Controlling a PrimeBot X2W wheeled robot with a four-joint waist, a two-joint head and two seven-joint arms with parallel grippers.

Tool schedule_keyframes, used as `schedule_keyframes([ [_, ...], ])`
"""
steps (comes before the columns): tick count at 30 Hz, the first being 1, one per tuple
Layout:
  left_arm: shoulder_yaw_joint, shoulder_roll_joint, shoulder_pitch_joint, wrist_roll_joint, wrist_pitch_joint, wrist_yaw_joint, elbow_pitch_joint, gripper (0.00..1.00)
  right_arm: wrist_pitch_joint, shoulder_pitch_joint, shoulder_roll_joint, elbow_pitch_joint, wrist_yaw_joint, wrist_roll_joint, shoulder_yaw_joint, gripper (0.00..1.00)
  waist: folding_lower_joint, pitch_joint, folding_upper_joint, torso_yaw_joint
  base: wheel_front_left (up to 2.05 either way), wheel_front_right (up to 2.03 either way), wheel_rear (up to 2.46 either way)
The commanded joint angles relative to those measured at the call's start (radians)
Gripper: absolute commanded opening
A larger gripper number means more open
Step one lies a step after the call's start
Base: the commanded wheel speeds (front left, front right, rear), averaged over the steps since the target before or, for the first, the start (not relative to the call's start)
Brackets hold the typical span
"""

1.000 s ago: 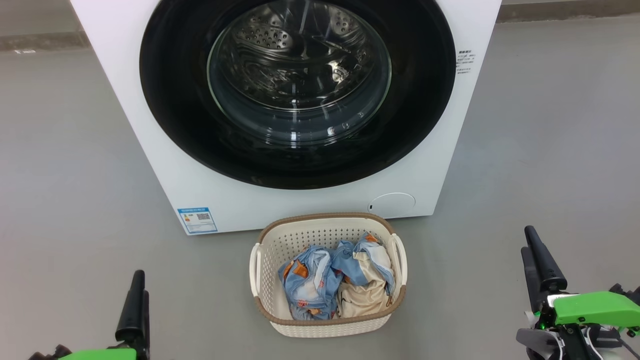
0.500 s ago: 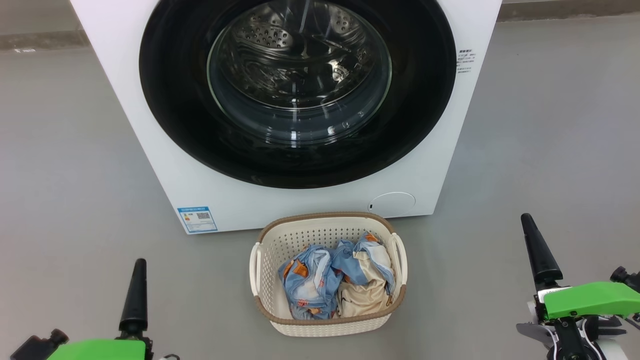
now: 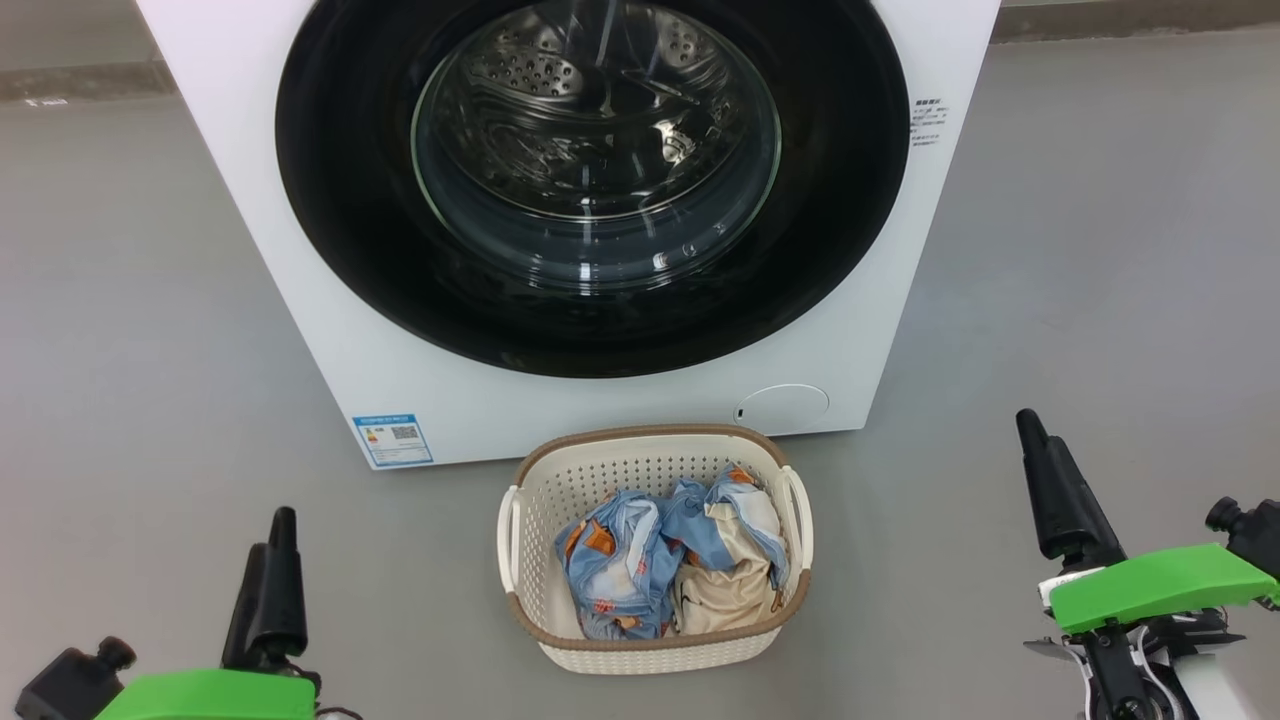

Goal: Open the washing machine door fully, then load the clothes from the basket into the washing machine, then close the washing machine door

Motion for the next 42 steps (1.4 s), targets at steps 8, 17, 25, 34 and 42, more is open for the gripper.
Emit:
schedule_keyframes([
  [8, -0.004, 0.034, -0.053, 0.151, -0.034, -0.003, -0.02, 1.0, -0.035, -0.064, -0.04, -0.024, 0.004, -0.172, 0.057, 1.0, 0.0, -0.003, 0.0, -0.001, 0.0, 0.0, 0.0],
  [17, -0.005, 0.037, -0.062, 0.342, -0.062, 0.029, -0.01, 1.0, -0.06, -0.082, -0.063, 0.002, 0.004, -0.32, 0.105, 1.0, 0.0, 0.0, 0.0, 0.0, 0.0, 0.0, 0.0],
  [25, -0.007, 0.032, -0.067, 0.442, -0.086, 0.022, 0.008, 1.0, -0.083, -0.09, -0.076, 0.022, 0.005, -0.411, 0.14, 1.0, 0.0, 0.0, 0.0, 0.004, 0.0, 0.0, 0.0],
  [34, -0.006, 0.03, -0.075, 0.544, -0.114, 0.012, 0.015, 1.0, -0.109, -0.106, -0.088, 0.034, 0.005, -0.5, 0.174, 1.0, 0.0, -0.001, 0.0, 0.008, 0.0, 0.0, 0.0],
  [42, -0.004, 0.028, -0.082, 0.633, -0.138, 0.008, 0.015, 1.0, -0.132, -0.121, -0.098, 0.032, 0.005, -0.577, 0.196, 1.0, 0.0, -0.003, 0.0, 0.006, 0.0, 0.0, 0.0],
])
